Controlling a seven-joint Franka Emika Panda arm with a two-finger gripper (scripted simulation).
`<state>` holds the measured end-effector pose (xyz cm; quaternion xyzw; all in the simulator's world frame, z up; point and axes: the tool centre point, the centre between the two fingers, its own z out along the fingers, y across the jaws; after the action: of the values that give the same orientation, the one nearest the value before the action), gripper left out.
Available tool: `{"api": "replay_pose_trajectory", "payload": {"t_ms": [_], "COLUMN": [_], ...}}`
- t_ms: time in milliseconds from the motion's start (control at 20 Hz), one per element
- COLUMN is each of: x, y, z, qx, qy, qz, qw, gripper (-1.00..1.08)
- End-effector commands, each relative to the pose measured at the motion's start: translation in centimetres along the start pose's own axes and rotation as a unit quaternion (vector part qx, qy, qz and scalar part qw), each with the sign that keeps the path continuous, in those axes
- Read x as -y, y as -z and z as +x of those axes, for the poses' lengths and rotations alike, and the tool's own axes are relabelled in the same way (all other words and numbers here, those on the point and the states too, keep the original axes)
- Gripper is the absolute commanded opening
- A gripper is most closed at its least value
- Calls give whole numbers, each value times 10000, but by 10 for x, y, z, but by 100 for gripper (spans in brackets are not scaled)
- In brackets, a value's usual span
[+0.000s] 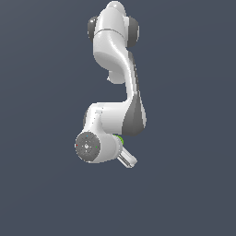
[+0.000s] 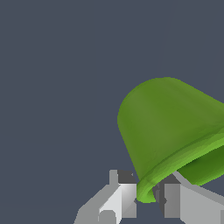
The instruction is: Pick up the object and move it to a goal position.
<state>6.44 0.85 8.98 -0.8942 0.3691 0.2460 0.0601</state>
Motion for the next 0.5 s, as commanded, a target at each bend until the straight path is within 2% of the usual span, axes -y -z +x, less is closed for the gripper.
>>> {"api": "replay_pose_trajectory", "payload": {"t_ms": [0, 450], "x": [-1, -6], "y": [3, 9], "z": [-11, -59], "qx": [-9, -11], "qy": [7, 7], "qz": [7, 6], "qw": [10000, 10000], "gripper": [-100, -100]}}
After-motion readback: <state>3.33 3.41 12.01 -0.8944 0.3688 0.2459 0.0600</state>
